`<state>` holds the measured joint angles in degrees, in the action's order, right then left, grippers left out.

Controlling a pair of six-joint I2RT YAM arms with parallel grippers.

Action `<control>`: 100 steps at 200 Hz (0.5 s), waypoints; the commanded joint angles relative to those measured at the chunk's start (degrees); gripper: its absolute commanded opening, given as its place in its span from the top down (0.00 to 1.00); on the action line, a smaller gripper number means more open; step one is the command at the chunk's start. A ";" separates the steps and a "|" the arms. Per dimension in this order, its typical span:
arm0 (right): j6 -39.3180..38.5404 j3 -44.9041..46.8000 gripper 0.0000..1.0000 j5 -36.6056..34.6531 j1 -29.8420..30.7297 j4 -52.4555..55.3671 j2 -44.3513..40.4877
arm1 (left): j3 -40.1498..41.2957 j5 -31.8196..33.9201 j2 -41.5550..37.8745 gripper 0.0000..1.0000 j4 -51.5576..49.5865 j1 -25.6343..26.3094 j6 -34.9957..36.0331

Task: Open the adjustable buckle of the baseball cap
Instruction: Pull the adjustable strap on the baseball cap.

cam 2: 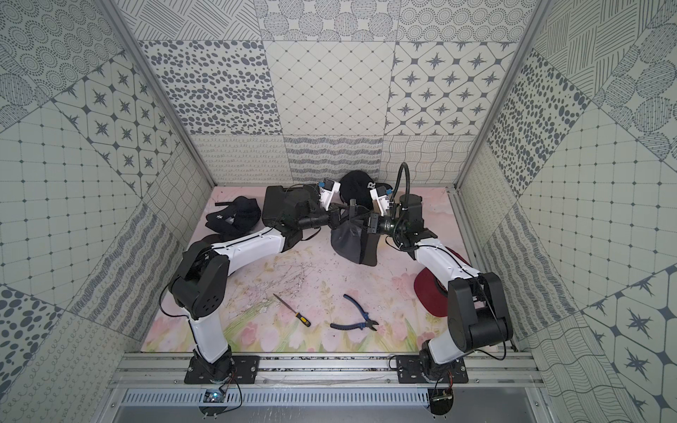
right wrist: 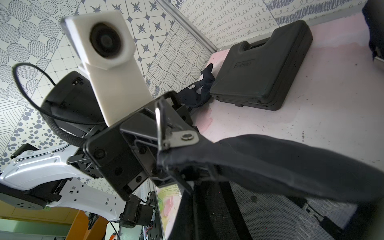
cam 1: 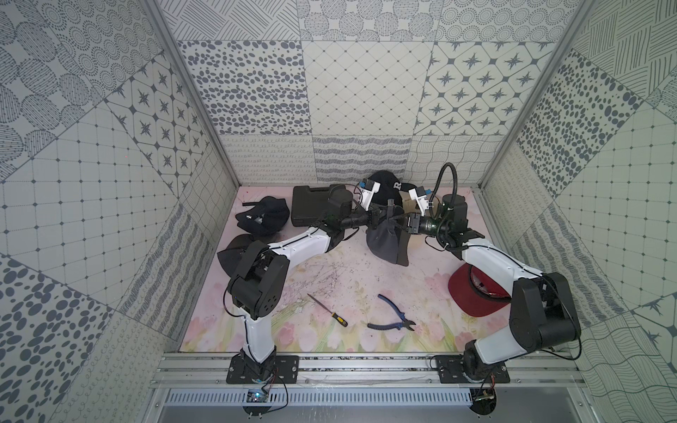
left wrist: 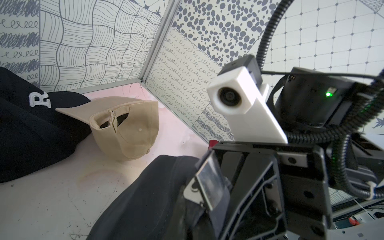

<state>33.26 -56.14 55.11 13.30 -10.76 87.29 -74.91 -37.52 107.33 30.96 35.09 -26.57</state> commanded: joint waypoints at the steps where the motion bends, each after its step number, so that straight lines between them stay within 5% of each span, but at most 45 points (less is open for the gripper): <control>1: 1.11 1.95 1.00 -0.71 0.84 -2.99 -2.67 | -0.70 2.54 0.34 1.00 11.13 0.46 -5.55; 65: -4.99 6.17 0.99 -4.19 1.03 6.07 -6.87 | -1.84 6.62 0.70 1.00 10.61 0.30 -5.10; 88: -5.08 8.50 0.46 -5.22 0.16 6.50 -11.12 | -1.93 7.35 0.22 1.00 8.81 0.22 -3.99; 100: -5.20 9.06 0.30 -7.45 -1.20 8.15 -14.62 | -1.56 7.45 -0.35 1.00 7.54 0.07 -3.29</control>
<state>30.17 -48.42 50.85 13.54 -4.99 78.94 -75.61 -32.86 107.85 34.70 35.11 -30.70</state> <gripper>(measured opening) 0.521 0.055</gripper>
